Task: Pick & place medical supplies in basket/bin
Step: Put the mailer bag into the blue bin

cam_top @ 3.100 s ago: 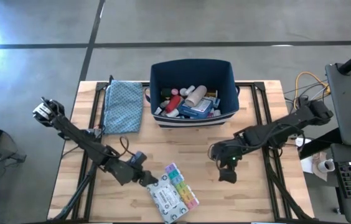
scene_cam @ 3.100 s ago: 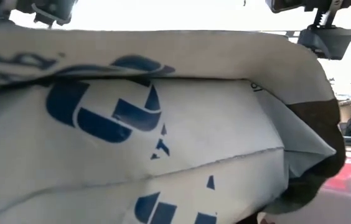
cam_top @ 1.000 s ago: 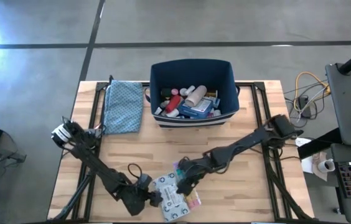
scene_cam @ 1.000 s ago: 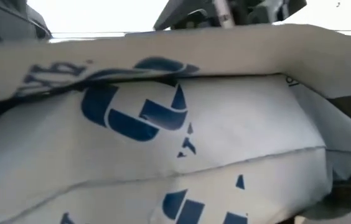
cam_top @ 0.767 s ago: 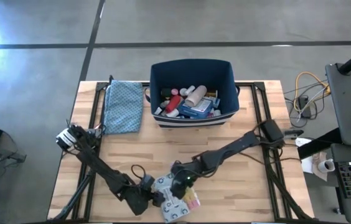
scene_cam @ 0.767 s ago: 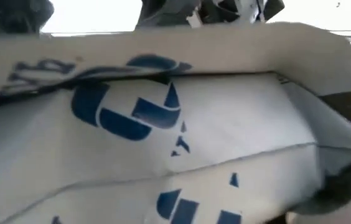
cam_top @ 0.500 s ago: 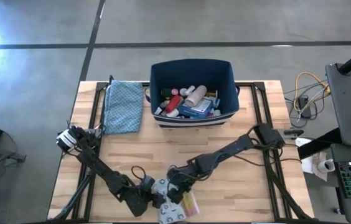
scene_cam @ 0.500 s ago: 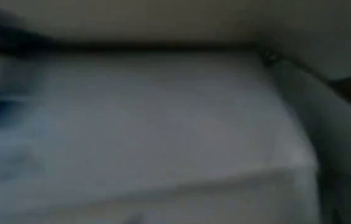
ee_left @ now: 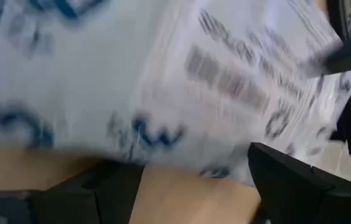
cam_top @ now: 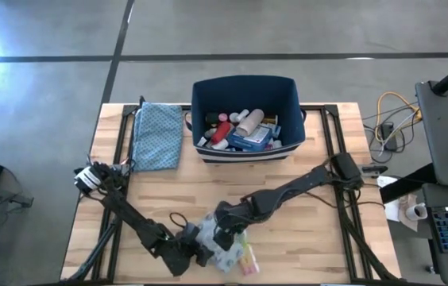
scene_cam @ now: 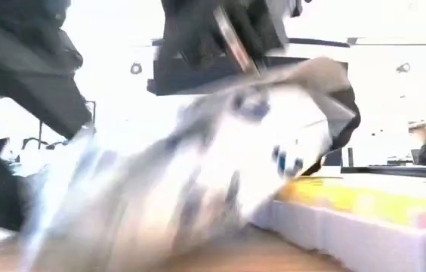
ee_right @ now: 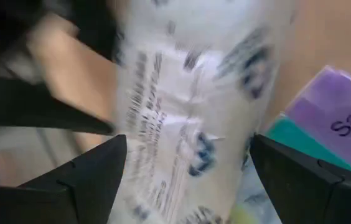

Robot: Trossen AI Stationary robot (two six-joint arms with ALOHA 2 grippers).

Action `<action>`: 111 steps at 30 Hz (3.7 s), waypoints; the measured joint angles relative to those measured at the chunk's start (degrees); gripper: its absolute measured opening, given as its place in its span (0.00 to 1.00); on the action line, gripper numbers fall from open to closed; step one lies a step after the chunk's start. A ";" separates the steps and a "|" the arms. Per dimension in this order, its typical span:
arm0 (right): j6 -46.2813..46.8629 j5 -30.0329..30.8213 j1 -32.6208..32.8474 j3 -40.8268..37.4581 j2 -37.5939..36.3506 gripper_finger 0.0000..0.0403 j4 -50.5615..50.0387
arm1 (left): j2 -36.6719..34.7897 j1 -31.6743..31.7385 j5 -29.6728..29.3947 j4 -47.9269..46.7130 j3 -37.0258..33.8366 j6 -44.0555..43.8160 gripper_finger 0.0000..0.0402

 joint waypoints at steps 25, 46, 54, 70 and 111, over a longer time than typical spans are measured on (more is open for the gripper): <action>-6.90 9.83 -0.48 -0.56 1.92 0.82 -5.21 | 0.11 2.08 -5.83 0.71 -0.74 5.35 0.68; -20.28 -10.85 -1.80 -1.36 1.30 0.82 1.75 | 0.22 1.97 -3.63 1.12 -1.35 5.22 0.68; -19.51 -9.98 -1.35 -1.16 -3.26 0.82 -0.21 | 0.35 2.36 -6.70 1.40 -2.89 6.23 0.68; -12.61 11.04 -1.30 -1.05 -4.62 0.82 -15.50 | 1.04 3.59 -6.97 1.43 -3.02 7.90 0.68; -7.51 -11.29 -7.94 -17.38 -4.39 0.82 24.89 | 1.42 5.97 -3.87 4.24 -2.94 8.03 0.68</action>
